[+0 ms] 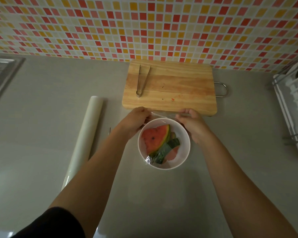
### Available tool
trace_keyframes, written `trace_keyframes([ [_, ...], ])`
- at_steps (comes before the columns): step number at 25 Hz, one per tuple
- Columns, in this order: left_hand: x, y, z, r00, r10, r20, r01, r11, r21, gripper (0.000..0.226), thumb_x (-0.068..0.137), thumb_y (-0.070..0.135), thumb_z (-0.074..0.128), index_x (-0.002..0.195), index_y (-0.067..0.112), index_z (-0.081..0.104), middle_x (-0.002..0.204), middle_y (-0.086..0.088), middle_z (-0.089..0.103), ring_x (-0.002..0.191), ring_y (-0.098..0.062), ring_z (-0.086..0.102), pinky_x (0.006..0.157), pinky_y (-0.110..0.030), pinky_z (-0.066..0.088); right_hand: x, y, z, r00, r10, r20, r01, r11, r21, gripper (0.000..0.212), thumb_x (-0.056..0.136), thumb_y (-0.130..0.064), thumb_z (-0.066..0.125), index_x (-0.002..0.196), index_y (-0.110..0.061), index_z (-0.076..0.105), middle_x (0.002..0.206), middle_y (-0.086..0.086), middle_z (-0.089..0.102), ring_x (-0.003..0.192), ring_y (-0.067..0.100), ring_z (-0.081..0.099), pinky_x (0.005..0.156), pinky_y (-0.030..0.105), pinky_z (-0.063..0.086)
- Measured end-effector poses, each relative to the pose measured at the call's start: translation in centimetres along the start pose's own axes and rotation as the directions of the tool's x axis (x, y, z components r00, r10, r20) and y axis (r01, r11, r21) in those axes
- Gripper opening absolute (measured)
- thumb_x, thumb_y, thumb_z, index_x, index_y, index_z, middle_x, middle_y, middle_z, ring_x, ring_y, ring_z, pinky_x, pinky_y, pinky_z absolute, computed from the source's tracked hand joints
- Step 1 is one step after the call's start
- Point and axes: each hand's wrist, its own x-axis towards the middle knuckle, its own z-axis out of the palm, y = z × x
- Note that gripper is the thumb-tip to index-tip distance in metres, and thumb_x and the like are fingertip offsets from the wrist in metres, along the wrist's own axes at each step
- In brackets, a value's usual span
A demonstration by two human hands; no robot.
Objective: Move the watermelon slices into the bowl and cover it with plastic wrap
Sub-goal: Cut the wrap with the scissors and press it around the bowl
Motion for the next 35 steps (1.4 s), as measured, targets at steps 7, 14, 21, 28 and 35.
trace_keyframes([
  [7,-1.2,-2.2,-0.6,0.993,0.122,0.01,-0.121,0.975,0.187,0.045,0.088,0.054,0.054,0.08,0.015,0.074,0.079,-0.002,0.071,0.078,-0.019,0.066,0.078,-0.035,0.052,-0.6,-0.1,-0.2,0.984,0.026,0.175,-0.003,0.991,-0.132,0.04,0.079,-0.052,0.061,0.087,-0.015,0.073,0.086,0.004,0.073,0.085,0.027,0.068,0.08,0.039,0.052],
  [14,-2.2,-2.2,-0.1,0.994,0.106,-0.009,-0.106,0.993,0.049,0.046,0.091,0.053,0.05,0.091,0.015,0.076,0.092,-0.008,0.074,0.088,-0.023,0.07,0.081,-0.036,0.056,-1.8,0.1,0.0,0.985,0.062,0.164,-0.065,0.998,0.011,0.048,0.088,-0.057,0.046,0.076,-0.022,0.077,0.08,0.003,0.075,0.077,0.021,0.071,0.075,0.035,0.054],
  [21,-2.4,-1.7,1.3,0.974,0.161,-0.156,-0.177,0.98,-0.09,0.025,0.092,0.024,0.06,0.093,0.003,0.074,0.087,-0.011,0.069,0.083,-0.023,0.064,0.081,-0.04,0.055,-3.0,0.2,1.0,0.998,-0.04,0.037,0.032,0.977,0.212,0.024,0.087,-0.034,0.061,0.077,-0.017,0.075,0.09,0.011,0.074,0.083,0.025,0.07,0.079,0.038,0.054],
  [28,-1.9,-2.1,2.1,0.936,0.241,-0.258,-0.252,0.968,-0.008,0.028,0.095,0.035,0.053,0.077,0.021,0.068,0.09,-0.014,0.07,0.08,-0.022,0.063,0.076,-0.042,0.055,-2.6,0.8,1.4,1.0,0.017,0.008,-0.018,0.944,0.329,0.027,0.087,-0.04,0.061,0.071,-0.023,0.075,0.094,0.0,0.074,0.099,0.024,0.066,0.099,0.048,0.046],
  [35,-0.9,-2.2,2.3,0.932,0.12,-0.342,-0.134,0.991,-0.019,0.028,0.092,0.037,0.054,0.071,0.024,0.069,0.083,-0.005,0.068,0.084,-0.027,0.064,0.082,-0.047,0.055,-1.8,0.5,1.6,0.99,0.129,-0.059,-0.116,0.974,0.194,0.026,0.086,-0.043,0.059,0.079,-0.022,0.075,0.089,0.002,0.073,0.088,0.024,0.066,0.088,0.04,0.051],
])
